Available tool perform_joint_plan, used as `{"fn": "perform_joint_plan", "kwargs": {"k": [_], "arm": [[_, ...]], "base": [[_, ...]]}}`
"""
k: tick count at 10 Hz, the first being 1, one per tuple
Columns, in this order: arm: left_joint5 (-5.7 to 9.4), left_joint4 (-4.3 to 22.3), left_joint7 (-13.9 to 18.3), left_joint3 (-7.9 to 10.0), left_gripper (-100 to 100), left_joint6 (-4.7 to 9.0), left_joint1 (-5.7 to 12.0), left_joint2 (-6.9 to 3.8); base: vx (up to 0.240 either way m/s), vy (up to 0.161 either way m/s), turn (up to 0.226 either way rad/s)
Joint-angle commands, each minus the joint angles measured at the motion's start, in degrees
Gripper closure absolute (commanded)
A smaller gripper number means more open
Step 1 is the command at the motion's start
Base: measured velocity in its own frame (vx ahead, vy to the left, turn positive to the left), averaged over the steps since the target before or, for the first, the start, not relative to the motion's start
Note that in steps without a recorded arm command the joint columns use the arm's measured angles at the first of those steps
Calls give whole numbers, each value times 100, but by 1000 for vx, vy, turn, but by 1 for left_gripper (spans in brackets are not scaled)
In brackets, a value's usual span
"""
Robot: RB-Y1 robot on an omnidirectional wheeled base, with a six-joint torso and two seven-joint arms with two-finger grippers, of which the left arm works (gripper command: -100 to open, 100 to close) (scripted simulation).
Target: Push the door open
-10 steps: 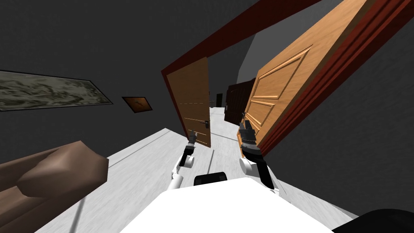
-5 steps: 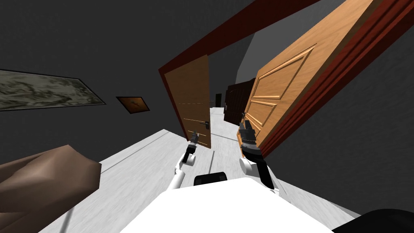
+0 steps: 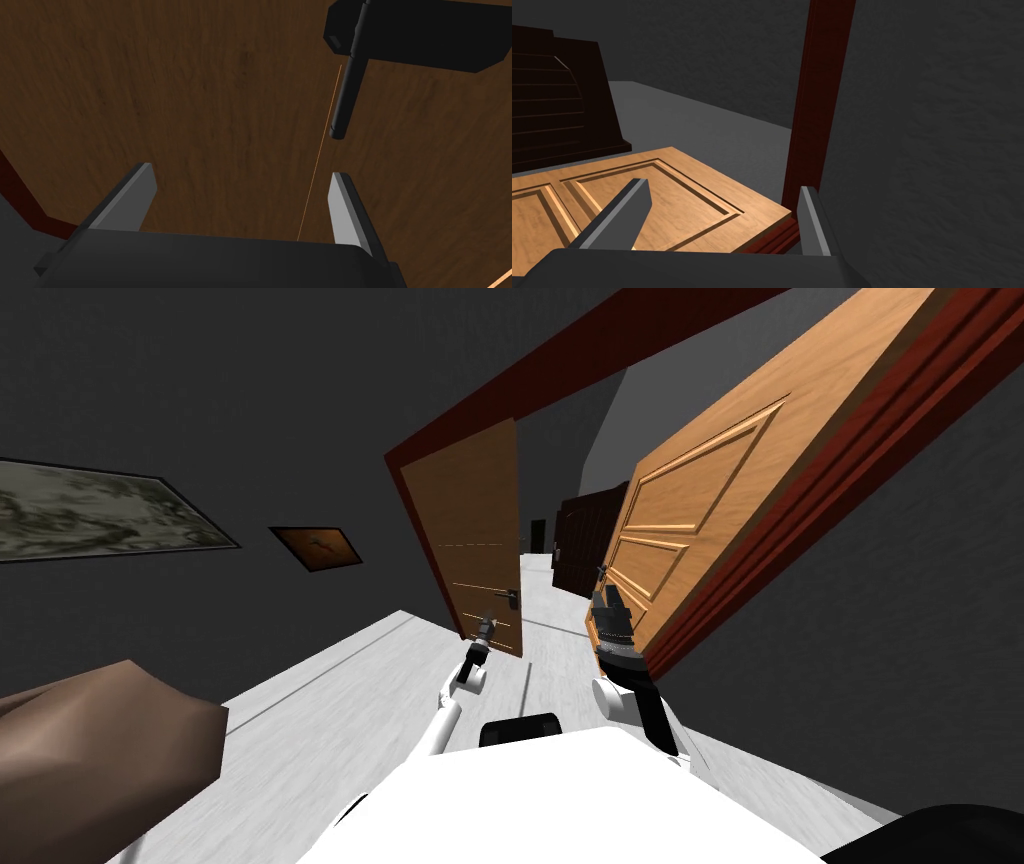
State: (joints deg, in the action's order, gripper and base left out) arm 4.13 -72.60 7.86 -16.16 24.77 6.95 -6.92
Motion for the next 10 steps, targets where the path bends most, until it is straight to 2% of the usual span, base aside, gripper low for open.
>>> {"fn": "perform_joint_plan", "kwargs": {"k": [1, 2, 3, 6, 7, 10], "arm": [[9, 236, 34, -77, -100, -92, 168, -28], [15, 426, 56, -126, -100, -127, 289, -43], [15, 426, 56, -126, -100, -127, 289, -43], [31, 916, 113, -255, -100, -217, 603, -81], [39, 1176, 144, -323, -100, -265, 770, -100], [52, 1577, 191, -428, -100, -339, 1027, -128]], "base": [[74, 61, -76], [83, 74, -70], [52, 50, -21], [59, 40, -51], [79, 76, -80], [108, 79, -51]]}}
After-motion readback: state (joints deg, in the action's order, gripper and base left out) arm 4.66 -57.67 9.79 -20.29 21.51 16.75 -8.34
